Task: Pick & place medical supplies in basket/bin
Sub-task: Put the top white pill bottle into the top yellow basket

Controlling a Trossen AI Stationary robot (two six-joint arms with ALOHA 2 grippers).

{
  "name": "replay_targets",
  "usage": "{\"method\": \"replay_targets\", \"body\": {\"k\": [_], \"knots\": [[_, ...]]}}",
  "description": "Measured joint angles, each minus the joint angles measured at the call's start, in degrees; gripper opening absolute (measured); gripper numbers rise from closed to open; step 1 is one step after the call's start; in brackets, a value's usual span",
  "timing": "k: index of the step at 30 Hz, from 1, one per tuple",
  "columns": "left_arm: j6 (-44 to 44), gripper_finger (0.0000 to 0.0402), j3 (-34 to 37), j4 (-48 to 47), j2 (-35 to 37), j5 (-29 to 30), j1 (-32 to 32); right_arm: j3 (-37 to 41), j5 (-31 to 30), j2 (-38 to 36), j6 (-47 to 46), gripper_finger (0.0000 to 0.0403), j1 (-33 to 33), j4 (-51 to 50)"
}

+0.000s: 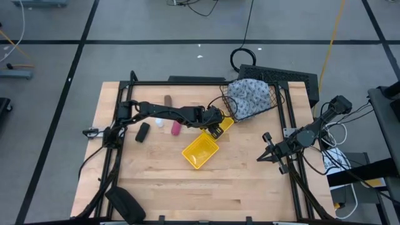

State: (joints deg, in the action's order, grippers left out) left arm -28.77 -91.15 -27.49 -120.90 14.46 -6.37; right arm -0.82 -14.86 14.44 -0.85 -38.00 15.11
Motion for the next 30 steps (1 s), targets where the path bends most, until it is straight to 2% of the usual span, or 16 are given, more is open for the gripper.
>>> {"method": "replay_targets", "body": {"k": [16, 30], "knots": [[0.0, 0.0165, 0.0, 0.0, 0.0, 0.0, 0.0, 0.0, 0.0, 0.0, 0.0, 0.0, 0.0, 0.0], [0.1, 0.0219, 0.0, 0.2, 0.0, 0.0, 0.0, 0.0, 0.0, 0.0, 0.0, 0.0, 0.0, 0.0]]}}
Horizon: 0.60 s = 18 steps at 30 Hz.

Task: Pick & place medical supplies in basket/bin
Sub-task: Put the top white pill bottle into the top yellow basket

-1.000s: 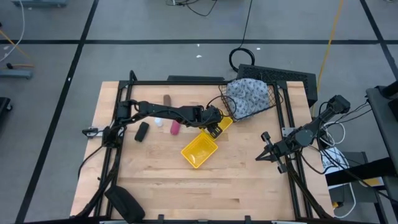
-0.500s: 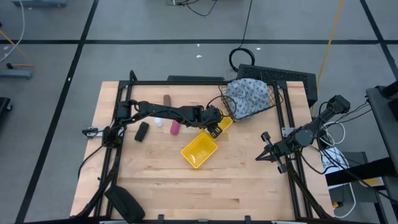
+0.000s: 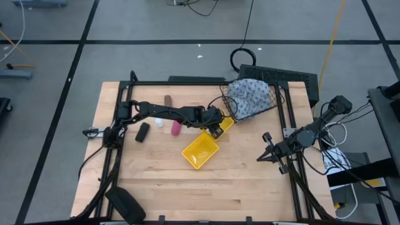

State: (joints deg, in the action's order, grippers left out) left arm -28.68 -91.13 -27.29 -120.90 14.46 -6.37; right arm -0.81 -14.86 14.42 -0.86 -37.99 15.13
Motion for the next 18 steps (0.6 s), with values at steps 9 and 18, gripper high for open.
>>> {"method": "replay_targets", "body": {"k": [9, 18], "knots": [[1.3, 0.0214, 0.0, 0.4, 0.9, 0.6, -0.2, 0.0, 0.0, 0.0, 0.0, 0.0, 0.0, 0.0], [1.3, 0.0214, 0.0, 0.5, 0.9, 0.6, -0.5, 0.0, 0.0, 0.0, 0.0, 0.0, 0.0, 0.0]]}}
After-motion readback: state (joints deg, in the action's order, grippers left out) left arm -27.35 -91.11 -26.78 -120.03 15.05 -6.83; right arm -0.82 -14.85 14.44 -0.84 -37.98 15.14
